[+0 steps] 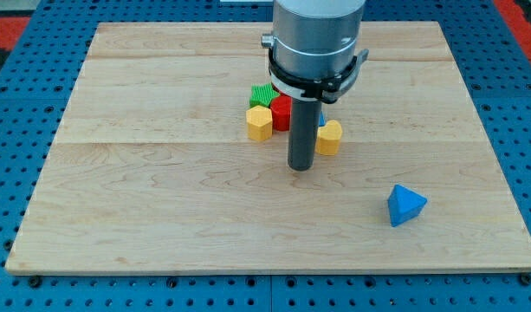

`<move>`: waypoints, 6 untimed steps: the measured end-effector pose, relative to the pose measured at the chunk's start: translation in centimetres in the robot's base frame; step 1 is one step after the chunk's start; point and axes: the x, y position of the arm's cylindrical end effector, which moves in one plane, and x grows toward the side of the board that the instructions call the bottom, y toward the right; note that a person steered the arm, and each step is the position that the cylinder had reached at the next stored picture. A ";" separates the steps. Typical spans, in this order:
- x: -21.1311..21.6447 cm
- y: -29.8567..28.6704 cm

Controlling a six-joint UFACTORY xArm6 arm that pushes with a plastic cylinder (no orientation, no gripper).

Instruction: Slide yellow heart towards right

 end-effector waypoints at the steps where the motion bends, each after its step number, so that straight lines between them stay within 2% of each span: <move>1: -1.7 0.0; 4: -2.2 1.3; 6: -4.5 2.0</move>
